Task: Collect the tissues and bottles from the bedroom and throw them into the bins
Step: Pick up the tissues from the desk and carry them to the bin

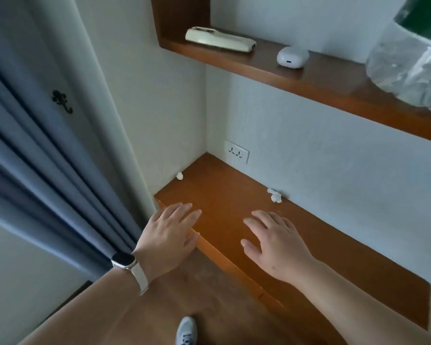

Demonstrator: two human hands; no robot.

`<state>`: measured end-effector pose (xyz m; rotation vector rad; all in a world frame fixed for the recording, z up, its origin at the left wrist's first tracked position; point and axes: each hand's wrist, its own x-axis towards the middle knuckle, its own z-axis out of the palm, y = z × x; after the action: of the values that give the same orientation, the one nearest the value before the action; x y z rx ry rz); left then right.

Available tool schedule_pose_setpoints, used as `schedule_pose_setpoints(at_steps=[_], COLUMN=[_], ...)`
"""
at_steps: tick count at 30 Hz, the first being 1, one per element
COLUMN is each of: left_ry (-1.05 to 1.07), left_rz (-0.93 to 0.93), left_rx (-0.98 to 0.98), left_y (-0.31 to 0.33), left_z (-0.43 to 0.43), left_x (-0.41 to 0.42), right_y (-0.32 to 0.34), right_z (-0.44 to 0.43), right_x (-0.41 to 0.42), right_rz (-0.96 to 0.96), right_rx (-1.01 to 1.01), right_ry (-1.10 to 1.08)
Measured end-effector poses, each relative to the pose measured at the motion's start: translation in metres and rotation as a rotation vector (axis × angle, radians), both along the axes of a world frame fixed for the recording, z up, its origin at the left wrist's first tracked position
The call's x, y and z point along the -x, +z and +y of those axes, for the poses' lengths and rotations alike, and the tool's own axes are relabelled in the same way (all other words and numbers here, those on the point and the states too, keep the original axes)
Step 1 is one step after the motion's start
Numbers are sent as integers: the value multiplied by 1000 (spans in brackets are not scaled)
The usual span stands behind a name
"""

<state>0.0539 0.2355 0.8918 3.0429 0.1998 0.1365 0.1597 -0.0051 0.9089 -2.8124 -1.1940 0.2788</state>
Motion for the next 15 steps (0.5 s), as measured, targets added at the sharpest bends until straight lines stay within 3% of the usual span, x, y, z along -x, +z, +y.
schedule_pose_setpoints(at_steps=[7,15], left_ry=[-111,-38], left_rz=[22,129], left_rx=[0,57], left_y=[-28,-77], left_z=[86,128], left_x=[-79,-134], right_y=[-22,-51], right_z=[71,91], right_x=[-42,-77], right_rz=[29,25], right_rx=[79,124], right_ry=[-190,-308])
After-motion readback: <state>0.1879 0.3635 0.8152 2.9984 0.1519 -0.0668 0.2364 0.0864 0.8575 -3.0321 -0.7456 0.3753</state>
